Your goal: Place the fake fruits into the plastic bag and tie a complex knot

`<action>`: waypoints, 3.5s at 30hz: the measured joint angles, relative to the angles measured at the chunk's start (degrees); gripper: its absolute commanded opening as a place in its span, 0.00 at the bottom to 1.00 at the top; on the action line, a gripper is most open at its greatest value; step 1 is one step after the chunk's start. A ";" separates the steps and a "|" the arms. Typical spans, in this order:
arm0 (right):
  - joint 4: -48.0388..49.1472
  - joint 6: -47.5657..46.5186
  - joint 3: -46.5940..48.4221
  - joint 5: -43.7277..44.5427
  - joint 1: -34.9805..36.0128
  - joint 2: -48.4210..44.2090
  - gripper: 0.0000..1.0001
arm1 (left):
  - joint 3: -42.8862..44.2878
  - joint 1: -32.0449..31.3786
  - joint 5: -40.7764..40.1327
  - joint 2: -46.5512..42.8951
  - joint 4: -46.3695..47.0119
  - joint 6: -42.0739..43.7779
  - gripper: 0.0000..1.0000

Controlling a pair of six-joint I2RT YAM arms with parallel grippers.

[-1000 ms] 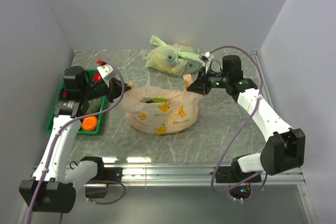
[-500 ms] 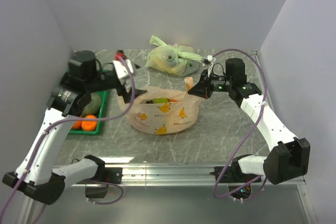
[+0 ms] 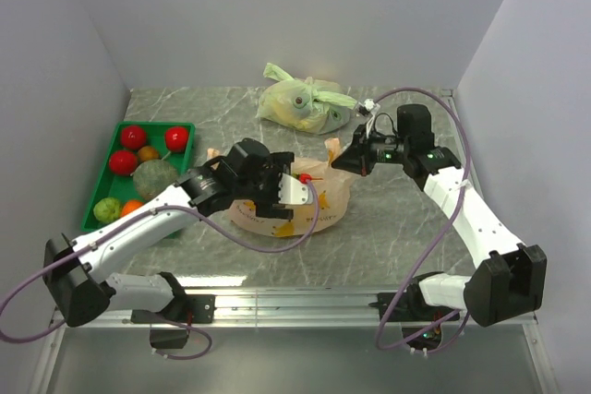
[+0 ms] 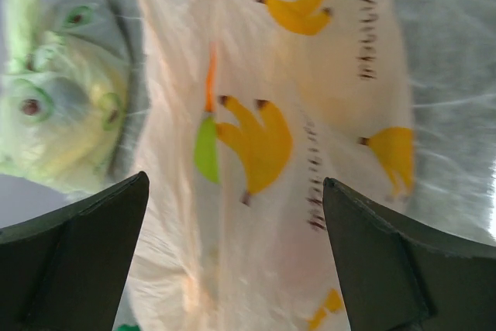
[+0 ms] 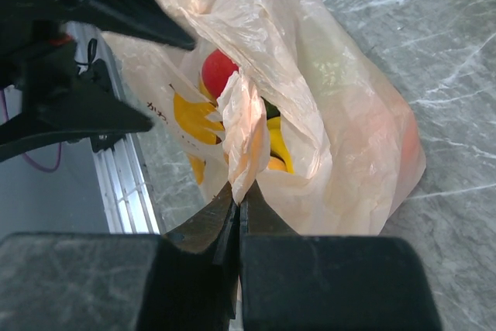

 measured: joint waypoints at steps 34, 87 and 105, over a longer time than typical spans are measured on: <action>-4.11 -5.11 -1.70 -2.60 0.00 -0.90 0.00 | 19.32 12.33 28.00 24.13 -14.75 -1.01 0.99; 9.44 6.49 -1.01 -3.76 0.02 5.44 0.17 | 8.63 13.20 35.65 24.61 -13.64 1.70 0.00; 21.59 16.96 -14.03 -1.31 -2.54 -0.85 0.95 | 14.99 20.13 42.97 28.52 -16.81 0.44 0.01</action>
